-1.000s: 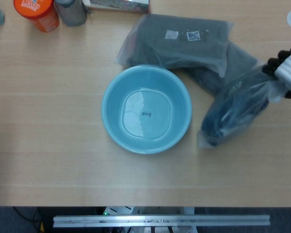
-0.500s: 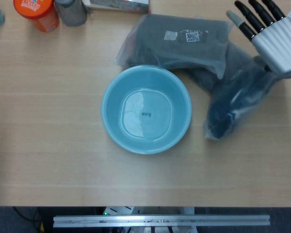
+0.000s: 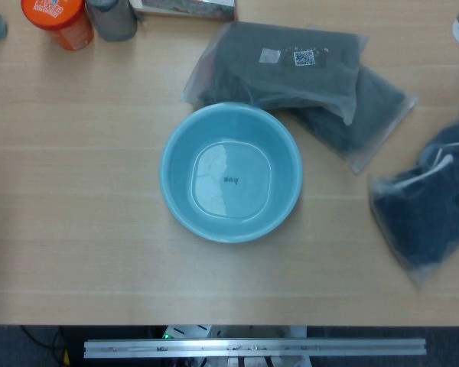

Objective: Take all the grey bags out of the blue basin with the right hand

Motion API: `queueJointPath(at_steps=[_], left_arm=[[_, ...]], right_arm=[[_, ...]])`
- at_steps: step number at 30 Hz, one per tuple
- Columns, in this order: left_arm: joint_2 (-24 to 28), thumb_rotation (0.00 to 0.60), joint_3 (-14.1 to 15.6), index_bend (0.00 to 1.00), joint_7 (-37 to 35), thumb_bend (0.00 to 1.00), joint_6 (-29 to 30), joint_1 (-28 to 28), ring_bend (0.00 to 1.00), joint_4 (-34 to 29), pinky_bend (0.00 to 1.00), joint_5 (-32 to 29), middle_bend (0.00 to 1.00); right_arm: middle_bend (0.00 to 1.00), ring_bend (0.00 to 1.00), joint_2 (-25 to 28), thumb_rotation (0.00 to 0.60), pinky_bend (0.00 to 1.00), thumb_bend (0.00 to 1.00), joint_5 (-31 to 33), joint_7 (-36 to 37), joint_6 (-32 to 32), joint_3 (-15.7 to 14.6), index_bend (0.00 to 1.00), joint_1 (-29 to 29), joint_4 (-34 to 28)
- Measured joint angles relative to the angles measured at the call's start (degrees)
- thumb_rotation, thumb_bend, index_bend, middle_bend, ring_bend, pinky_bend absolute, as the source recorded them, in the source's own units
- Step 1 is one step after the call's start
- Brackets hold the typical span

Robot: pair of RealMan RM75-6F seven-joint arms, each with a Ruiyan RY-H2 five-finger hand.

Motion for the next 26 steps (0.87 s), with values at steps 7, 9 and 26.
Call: queueJointPath(at_steps=[7,9,26], left_arm=[[0.0,0.600,-0.4,0.30,-0.1,0.23,0.5,-0.5,0.24,-0.3,0.24,1.0,0.28],[-0.1,0.600,-0.4,0.30,0.1,0.23,0.7,-0.5,0.24,-0.5,0.24,1.4,0.28],[-0.1,0.600,0.1,0.30,1.0,0.23,-0.4,-1.3,0.24,-1.1,0.24,2.1,0.28]], right_arm=[[0.42,0.34,2.0,0.600,0.41,0.16,-2.6,3.8,5.9,-3.3,0.45,-7.0,0.2],[0.43,0.36,2.7,0.600,0.41,0.16,-2.9,4.2,6.5,-3.9,0.47,-8.3,-0.1],[0.50,0.46,5.3,0.600,0.46,0.16,-3.1,3.0,11.8,-5.4,0.57,-16.0,-3.3]])
